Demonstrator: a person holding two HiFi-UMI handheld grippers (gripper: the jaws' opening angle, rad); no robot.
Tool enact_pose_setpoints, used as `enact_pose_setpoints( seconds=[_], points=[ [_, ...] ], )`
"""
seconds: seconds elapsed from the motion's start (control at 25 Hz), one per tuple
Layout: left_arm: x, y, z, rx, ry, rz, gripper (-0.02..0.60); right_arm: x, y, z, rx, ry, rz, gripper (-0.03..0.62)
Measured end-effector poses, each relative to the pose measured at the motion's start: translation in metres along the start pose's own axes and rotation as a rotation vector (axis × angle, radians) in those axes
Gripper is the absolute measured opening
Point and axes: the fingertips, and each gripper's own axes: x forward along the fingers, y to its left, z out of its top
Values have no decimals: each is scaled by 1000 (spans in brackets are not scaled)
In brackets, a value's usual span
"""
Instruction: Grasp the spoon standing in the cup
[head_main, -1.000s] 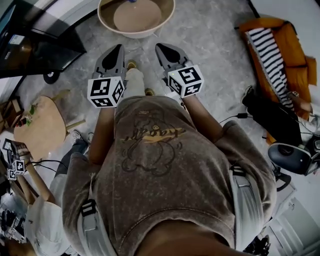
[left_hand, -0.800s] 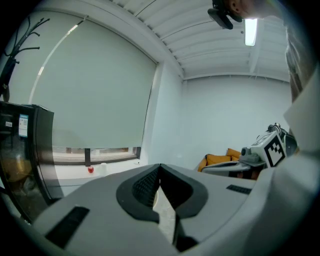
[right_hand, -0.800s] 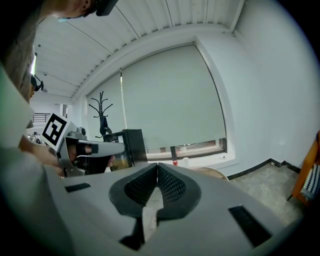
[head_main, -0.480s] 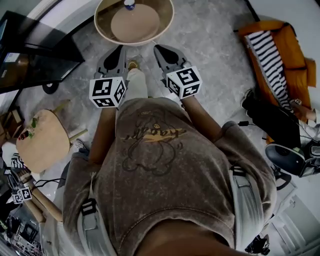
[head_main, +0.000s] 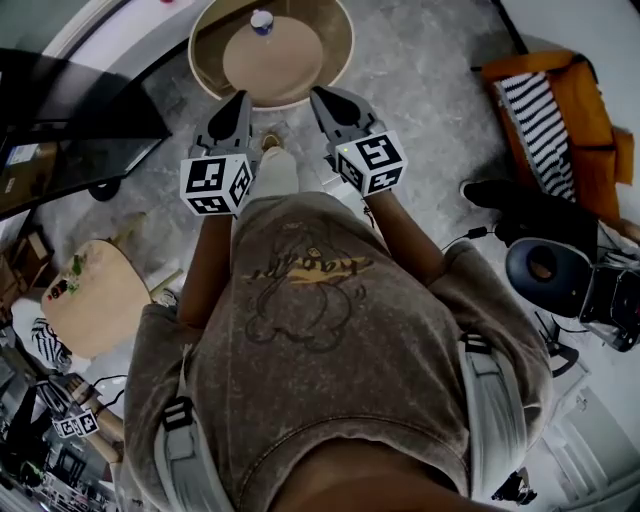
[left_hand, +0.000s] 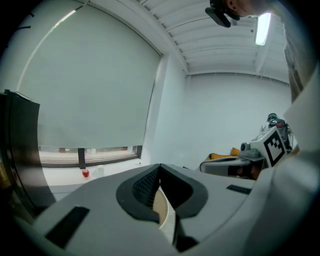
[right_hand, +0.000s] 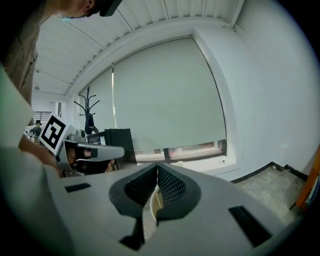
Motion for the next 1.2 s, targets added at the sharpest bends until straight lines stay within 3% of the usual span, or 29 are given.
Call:
enact_pose_setpoints(
  seconds=[0.76, 1.2],
  points=[
    [107, 84, 48, 23, 37, -137, 17, 115, -51, 55, 15, -4, -100, 18],
    [140, 116, 58, 32, 47, -150, 17, 153, -67, 64, 10, 2, -115, 18]
  ],
)
